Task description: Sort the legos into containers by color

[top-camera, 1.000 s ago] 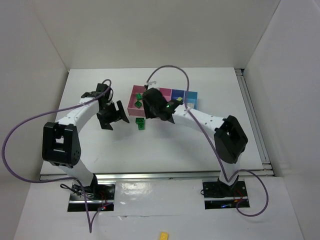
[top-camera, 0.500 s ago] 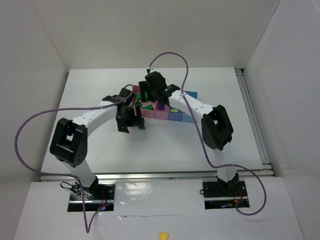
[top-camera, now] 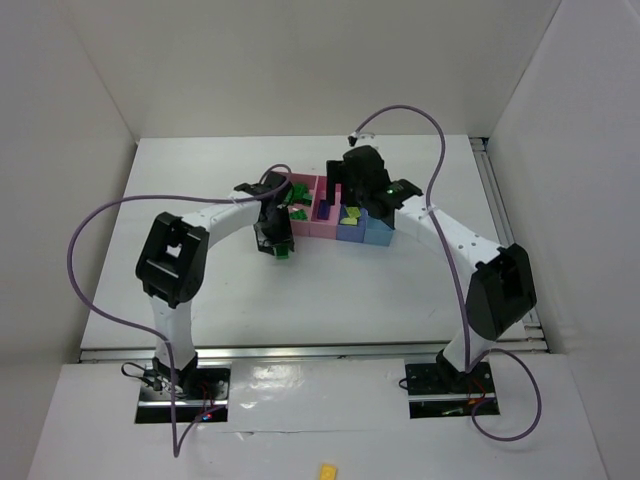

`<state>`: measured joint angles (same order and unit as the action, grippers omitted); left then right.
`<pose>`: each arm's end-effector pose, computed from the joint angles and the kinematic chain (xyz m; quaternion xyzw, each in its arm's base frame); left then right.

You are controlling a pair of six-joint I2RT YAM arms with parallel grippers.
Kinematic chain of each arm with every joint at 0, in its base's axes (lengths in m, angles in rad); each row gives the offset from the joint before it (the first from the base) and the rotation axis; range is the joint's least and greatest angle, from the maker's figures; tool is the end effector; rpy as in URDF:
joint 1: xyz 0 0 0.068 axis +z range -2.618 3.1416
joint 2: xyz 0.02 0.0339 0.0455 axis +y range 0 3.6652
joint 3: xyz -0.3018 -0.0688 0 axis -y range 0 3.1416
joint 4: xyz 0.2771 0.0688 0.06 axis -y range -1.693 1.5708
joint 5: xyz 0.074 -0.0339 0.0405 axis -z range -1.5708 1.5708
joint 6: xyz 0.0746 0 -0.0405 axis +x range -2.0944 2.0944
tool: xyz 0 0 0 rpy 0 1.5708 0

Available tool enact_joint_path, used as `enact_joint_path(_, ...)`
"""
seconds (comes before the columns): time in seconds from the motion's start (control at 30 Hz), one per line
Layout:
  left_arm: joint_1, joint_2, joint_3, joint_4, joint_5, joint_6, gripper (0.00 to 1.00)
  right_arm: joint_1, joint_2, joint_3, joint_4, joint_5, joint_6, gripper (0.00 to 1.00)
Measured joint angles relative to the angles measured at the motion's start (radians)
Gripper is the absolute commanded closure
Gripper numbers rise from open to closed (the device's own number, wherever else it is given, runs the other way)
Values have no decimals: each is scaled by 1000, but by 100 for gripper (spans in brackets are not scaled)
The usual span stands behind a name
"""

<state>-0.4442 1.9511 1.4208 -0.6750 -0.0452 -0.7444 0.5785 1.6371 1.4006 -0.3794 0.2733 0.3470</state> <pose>0.4118 -0.1923 0.1666 -0.1511 0.9714 -0.0833 0.1630 0.3815 0.2251 0.3238 -0.0394 0.8812 0.0950 0.4614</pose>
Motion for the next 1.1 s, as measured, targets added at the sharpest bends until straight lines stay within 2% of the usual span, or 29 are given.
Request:
enact_joint_path(0.03, -2, 8, 8, -1, -4, -3, 53, 0, -4, -11, 0, 0, 3, 9)
enact_joint_path(0.13, -6, 16, 14, -4, -11, -13, 65, 0, -4, -41, -6, -1, 8, 9)
enact_joint_path(0.17, -6, 16, 15, -7, -12, -17, 65, 0, -4, -49, -8, -1, 9, 9)
enact_joint_path(0.3, -6, 14, 22, -28, -22, -13, 77, 0, -3, -53, -14, 0, 12, 9)
enact_joint_path(0.43, -6, -24, 22, -75, -29, 3, 77, 0, -3, -53, -14, 0, 13, 9)
enact_joint_path(0.57, 11, -127, 35, -129, -21, 32, 76, -2, -3, -53, -15, -1, 15, 9)
enact_joint_path(0.67, 61, -180, 101, -155, -10, 57, 73, -2, -4, -53, -14, -3, 14, 11)
enact_joint_path(0.77, 120, -166, 233, -164, -1, 73, 73, -2, -4, -53, -14, -27, 8, 11)
enact_joint_path(0.83, 146, -111, 351, -178, 6, 86, 59, 3, -4, -53, -15, -53, -4, 11)
enact_joint_path(0.93, 157, 26, 540, -185, 32, 97, 32, 27, -4, -53, -15, -75, -40, 9)
enact_joint_path(1.0, 155, 125, 639, -188, 50, 107, 23, 68, -3, -53, -15, -101, -61, 9)
enact_joint_path(1.07, 154, 184, 672, -202, 60, 118, 8, 117, 5, -53, -15, -134, -74, 8)
enact_joint_path(1.1, 155, 202, 672, -217, 64, 122, 7, 142, 14, -52, -14, -144, -73, 8)
